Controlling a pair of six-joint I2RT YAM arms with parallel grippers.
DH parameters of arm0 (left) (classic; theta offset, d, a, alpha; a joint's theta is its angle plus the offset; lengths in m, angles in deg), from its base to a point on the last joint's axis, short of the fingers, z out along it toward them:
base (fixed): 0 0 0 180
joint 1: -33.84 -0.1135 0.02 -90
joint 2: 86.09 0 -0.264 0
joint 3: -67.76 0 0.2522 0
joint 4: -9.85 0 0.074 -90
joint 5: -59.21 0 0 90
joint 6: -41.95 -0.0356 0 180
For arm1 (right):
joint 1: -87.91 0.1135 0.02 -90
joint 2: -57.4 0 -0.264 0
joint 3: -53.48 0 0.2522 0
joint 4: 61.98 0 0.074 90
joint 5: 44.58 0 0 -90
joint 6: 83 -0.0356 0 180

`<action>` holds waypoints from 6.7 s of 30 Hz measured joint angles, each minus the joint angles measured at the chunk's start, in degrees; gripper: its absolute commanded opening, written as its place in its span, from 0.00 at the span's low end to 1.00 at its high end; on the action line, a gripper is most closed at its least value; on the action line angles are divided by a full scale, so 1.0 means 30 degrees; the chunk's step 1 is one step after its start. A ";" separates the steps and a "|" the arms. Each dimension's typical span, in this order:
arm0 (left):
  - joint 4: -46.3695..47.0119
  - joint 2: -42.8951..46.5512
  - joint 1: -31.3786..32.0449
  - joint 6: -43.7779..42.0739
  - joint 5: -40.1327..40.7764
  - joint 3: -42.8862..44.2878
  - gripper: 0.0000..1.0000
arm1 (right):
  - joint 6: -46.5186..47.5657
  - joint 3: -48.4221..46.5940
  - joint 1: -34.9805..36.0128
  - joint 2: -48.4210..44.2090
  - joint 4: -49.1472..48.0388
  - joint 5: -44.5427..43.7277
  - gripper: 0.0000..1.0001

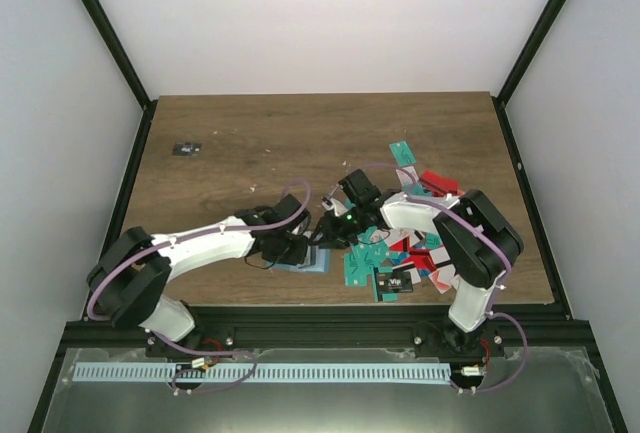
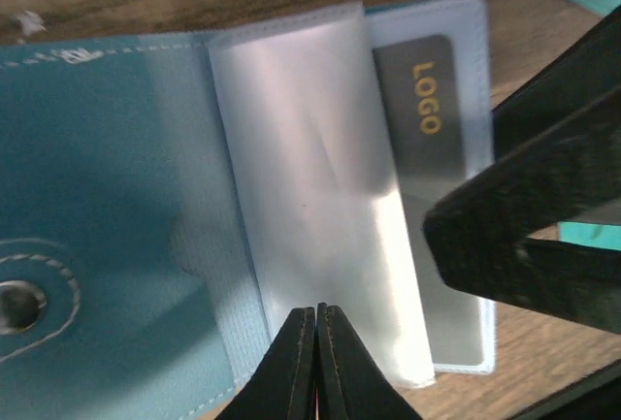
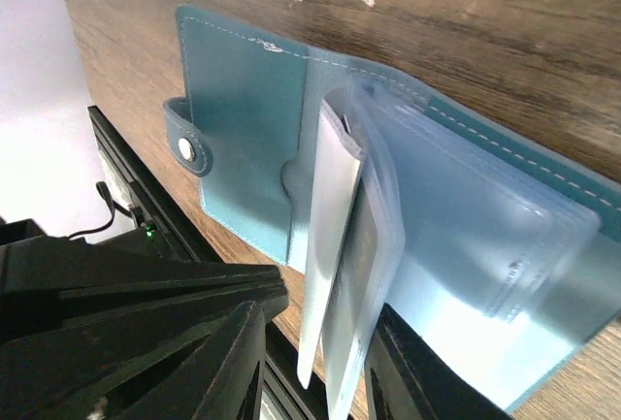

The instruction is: Put the credit cards into the card holder

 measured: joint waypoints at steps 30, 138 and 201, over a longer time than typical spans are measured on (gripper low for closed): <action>-0.1122 0.9369 -0.4218 0.3111 -0.1683 -0.3271 0.04 | 0.0430 -0.4248 0.1399 0.2951 0.0699 0.0933 0.38; 0.2229 -1.3464 0.5187 0.1348 -0.6878 1.4222 0.27 | -1.2560 1.0360 -0.1698 -2.0473 1.5096 -0.9763 1.00; 0.3038 -1.1657 0.5442 0.1821 -0.6878 1.1387 0.24 | -1.4739 1.4608 -0.1712 -2.5405 1.0892 -0.9777 0.55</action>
